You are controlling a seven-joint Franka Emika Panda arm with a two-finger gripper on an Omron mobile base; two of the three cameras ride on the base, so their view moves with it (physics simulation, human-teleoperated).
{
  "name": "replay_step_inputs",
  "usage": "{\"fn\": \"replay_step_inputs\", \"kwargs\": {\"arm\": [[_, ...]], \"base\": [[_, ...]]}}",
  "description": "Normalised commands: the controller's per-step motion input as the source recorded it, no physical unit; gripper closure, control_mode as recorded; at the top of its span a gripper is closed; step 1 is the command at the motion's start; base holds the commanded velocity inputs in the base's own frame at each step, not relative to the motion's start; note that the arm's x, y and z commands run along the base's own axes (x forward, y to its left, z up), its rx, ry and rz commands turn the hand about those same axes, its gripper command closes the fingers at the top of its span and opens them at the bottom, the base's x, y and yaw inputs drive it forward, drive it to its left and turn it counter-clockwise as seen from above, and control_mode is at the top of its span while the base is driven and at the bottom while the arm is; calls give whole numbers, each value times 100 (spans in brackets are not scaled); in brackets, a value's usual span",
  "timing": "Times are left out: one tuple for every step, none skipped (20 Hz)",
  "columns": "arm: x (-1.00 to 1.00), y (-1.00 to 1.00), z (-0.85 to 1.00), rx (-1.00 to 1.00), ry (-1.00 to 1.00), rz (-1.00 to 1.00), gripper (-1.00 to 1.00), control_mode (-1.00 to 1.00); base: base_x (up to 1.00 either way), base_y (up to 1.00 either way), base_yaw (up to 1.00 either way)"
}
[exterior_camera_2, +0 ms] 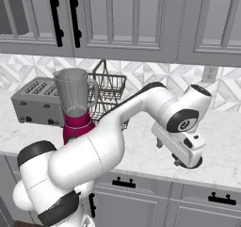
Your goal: Close the lid blender by securely placing the lid on top.
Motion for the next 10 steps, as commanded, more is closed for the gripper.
{"fn": "replay_step_inputs", "kwargs": {"arm": [[31,0,-19,0,2,0,-100,-100],[36,0,-19,0,3,0,-100,-100],[36,0,-20,0,4,0,-100,-100],[36,-1,-21,0,5,0,-100,-100],[32,-4,-23,0,7,0,-100,-100],[30,-6,-23,0,10,0,-100,-100],[30,-8,-19,0,10,0,-100,-100],[34,-11,-16,0,8,0,-100,-100],[35,-12,-16,0,8,0,-100,-100],[35,-15,-16,0,6,0,-100,-100]], "base": [[0,0,0],[0,0,0],[0,0,0],[0,0,0],[0,0,0],[0,0,0],[0,0,0],[0,0,0],[0,0,0],[0,0,0]]}}
